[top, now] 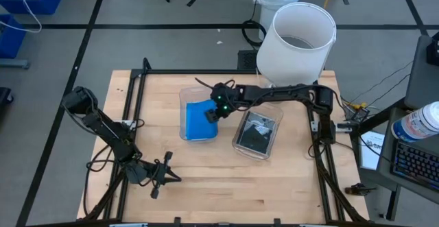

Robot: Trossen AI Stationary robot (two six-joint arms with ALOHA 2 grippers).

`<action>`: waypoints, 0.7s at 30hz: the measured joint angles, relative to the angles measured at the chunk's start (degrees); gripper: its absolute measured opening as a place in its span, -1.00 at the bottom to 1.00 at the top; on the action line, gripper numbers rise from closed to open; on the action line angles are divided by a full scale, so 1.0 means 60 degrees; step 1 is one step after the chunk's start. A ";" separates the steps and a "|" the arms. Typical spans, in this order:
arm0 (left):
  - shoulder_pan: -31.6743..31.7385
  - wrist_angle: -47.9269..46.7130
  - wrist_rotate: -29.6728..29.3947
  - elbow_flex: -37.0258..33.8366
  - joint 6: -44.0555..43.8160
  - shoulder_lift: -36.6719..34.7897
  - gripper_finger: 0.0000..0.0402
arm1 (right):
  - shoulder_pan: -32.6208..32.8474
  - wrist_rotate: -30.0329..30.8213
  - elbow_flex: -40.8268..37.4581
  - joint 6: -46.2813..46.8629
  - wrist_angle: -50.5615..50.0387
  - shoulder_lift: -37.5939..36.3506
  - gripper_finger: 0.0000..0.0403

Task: Pick & place jewel cases by type
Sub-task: Put the blue cd case into the left transparent bin, then return to Home Position

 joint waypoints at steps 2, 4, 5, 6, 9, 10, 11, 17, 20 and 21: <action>0.0000 -0.0002 0.0000 0.0000 -0.0057 0.0000 -0.89 | -0.0042 -0.0006 0.0007 -0.0191 -0.0134 0.0000 -0.02; 0.0000 -0.0002 0.0000 0.0000 -0.0099 0.0000 -0.89 | -0.0065 0.0002 0.0007 -0.0372 -0.0181 -0.0015 -0.02; 0.0000 -0.0002 0.0000 0.0002 -0.0125 0.0000 -0.89 | -0.0065 -0.0007 0.0007 -0.0427 -0.0174 -0.0015 -0.02; 0.0000 -0.0002 -0.0004 0.0004 -0.0129 0.0000 -0.89 | -0.0063 -0.0007 0.0007 -0.0491 -0.0151 -0.0015 -0.02; 0.0000 -0.0002 -0.0007 0.0002 -0.0131 0.0000 -0.89 | -0.0055 0.0029 0.0095 -0.0779 -0.0322 -0.0015 -0.02; 0.0000 -0.0002 -0.0007 0.0004 -0.0132 0.0000 -0.89 | -0.0058 0.0043 0.0151 -0.0868 -0.0425 -0.0014 -0.02; 0.0000 -0.0003 -0.0007 0.0004 -0.0134 0.0000 -0.89 | -0.0058 0.0058 0.0195 -0.0926 -0.0470 -0.0011 -0.02; 0.0002 -0.0009 -0.0046 0.0004 -0.0114 0.0000 -0.89 | -0.0007 0.0502 0.0946 -0.2081 -0.1024 0.0000 -0.02; 0.0000 0.0011 -0.0395 0.0004 0.0275 0.0000 -0.89 | 0.0179 0.0962 0.1561 -0.3936 -0.1618 -0.0094 -0.03; 0.0000 0.0026 -0.0510 0.0004 0.0479 0.0000 -0.89 | 0.0315 0.1320 0.1730 -0.4670 -0.1948 -0.0210 -0.03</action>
